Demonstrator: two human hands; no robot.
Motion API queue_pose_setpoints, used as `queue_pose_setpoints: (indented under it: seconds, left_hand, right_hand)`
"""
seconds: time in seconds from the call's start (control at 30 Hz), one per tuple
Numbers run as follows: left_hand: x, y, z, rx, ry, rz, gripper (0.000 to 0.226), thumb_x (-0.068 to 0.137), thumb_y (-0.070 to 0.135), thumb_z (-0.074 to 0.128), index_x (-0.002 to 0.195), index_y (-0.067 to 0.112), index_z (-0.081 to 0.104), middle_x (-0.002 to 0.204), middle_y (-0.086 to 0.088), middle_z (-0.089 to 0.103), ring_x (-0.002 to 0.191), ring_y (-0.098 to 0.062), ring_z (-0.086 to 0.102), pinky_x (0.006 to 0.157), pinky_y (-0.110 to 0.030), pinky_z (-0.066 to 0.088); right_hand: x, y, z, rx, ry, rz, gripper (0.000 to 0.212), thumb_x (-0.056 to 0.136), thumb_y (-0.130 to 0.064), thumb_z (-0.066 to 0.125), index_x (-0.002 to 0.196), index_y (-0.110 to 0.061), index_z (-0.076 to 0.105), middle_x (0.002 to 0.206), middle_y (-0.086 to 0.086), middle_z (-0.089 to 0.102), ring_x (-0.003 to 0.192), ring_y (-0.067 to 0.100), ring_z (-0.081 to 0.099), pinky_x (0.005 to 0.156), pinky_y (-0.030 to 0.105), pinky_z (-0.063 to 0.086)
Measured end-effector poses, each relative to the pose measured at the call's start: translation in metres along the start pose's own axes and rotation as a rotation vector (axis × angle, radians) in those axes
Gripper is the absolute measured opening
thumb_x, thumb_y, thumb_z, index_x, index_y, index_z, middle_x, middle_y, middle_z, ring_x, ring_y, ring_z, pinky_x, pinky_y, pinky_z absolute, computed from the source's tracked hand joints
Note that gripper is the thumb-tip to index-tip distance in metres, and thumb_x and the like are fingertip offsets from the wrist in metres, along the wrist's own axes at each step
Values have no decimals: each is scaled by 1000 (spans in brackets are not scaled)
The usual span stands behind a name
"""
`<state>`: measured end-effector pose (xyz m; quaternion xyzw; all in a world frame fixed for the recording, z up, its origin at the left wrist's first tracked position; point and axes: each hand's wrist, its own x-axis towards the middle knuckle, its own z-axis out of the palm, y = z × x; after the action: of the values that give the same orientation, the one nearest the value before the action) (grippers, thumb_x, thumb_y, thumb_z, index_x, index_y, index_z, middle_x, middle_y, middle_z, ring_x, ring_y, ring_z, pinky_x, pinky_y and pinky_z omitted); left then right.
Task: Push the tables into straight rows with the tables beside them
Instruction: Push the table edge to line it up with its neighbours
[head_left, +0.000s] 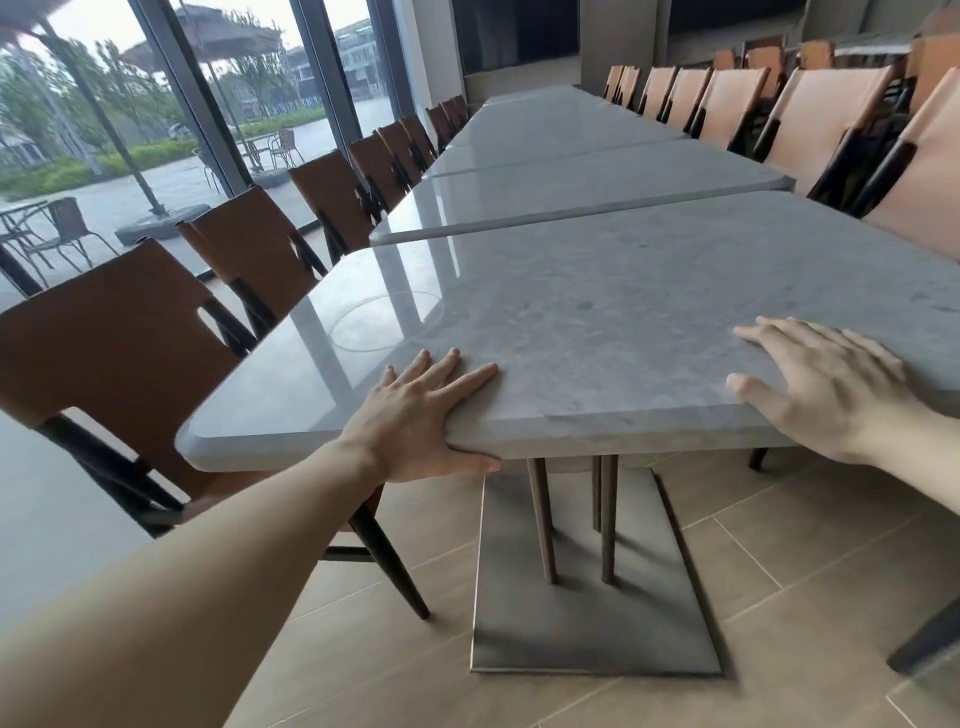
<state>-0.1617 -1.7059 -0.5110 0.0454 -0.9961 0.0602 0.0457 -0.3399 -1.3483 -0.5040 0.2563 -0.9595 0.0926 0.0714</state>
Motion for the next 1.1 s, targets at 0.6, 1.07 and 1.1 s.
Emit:
queue_pose_setpoints:
  seconds: [0.6, 1.07, 1.1]
  left_hand:
    - [1, -4, -3, 12, -18, 48, 113, 60, 100, 32, 157, 51, 1, 168, -2, 18, 153, -35, 16, 119, -57, 24]
    - [1, -3, 0, -16, 24, 34, 115, 55, 102, 25, 157, 51, 8, 167, -1, 23, 149, -31, 23, 115, -53, 29]
    - [2, -3, 0, -21, 21, 28, 116, 54, 103, 23, 157, 52, 7, 167, -1, 21, 151, -31, 21, 116, -54, 28]
  right_hand:
    - [5, 4, 5, -30, 7, 11, 94, 75, -79, 14, 152, -32, 39, 164, -2, 34, 150, 24, 33, 119, 51, 26]
    - [0, -5, -1, -24, -21, 49, 94, 73, -76, 13, 154, -35, 35, 166, -5, 29, 151, 23, 29, 121, 50, 21]
    - [-1, -3, 0, -30, -4, 48, 92, 74, -76, 14, 154, -35, 37, 165, -4, 31, 149, 25, 32, 119, 50, 23]
